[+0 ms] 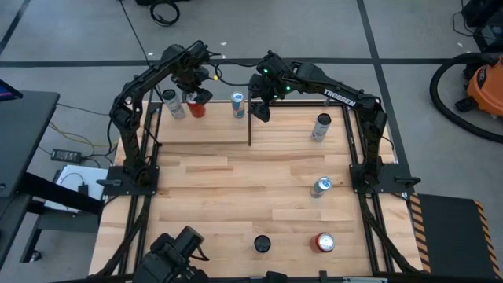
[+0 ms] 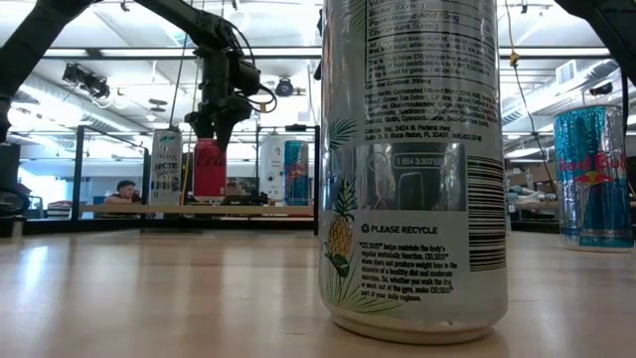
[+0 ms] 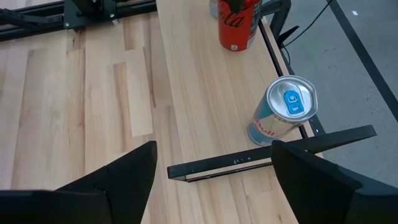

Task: Place canned beverage on shelf
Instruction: Put the red soda can on the shelf

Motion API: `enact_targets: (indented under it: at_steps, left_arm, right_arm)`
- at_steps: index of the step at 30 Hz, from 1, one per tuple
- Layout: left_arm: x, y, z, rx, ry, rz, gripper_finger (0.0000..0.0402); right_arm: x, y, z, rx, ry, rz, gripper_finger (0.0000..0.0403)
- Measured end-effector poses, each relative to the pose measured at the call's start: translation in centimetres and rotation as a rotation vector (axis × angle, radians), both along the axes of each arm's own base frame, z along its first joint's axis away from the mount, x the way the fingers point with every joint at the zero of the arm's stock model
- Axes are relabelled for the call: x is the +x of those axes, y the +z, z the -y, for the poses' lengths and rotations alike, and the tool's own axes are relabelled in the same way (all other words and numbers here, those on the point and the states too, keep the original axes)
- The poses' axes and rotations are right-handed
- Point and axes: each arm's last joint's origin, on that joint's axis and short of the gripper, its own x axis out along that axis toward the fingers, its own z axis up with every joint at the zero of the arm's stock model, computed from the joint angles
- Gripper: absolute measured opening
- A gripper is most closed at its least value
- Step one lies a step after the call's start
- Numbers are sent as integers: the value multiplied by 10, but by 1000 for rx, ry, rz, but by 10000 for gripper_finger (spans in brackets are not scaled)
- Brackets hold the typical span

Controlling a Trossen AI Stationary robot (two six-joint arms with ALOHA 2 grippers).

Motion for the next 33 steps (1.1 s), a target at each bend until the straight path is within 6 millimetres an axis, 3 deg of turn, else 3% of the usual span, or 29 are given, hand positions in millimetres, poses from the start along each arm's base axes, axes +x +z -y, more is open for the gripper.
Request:
enact_targets:
  at_steps: [33]
  left_arm:
    - [2,-4,0,-20,12,-9,314]
  right_arm:
    - [0,0,0,0,0,0,323]
